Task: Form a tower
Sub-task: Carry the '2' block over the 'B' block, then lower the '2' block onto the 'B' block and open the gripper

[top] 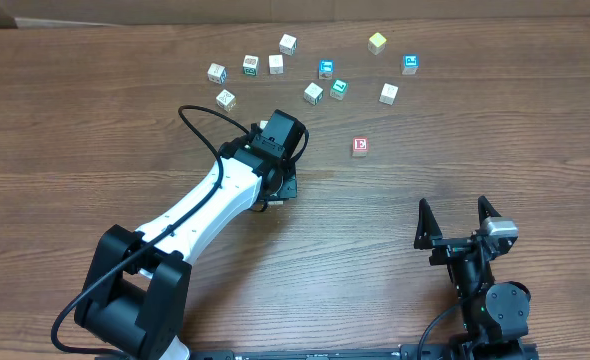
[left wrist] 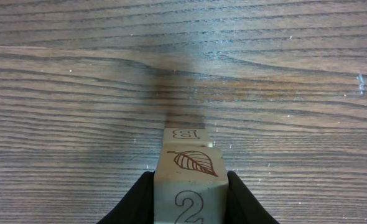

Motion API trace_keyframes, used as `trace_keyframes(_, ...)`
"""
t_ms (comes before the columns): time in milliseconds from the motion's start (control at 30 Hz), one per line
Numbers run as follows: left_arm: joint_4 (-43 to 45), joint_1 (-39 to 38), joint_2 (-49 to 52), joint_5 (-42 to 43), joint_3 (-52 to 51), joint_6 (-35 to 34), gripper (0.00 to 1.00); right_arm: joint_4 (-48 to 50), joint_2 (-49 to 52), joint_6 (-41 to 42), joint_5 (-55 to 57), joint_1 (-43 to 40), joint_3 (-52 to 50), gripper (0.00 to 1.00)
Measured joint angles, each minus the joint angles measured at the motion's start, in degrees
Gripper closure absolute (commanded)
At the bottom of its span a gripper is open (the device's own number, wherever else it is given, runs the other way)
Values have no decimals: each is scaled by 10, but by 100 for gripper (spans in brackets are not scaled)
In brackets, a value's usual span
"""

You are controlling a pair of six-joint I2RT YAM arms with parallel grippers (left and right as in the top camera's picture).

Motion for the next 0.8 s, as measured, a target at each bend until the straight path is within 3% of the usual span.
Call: trace_keyframes(800, 7, -13, 0, -7, 0, 1, 79, 0, 0, 0, 0, 0, 0, 0)
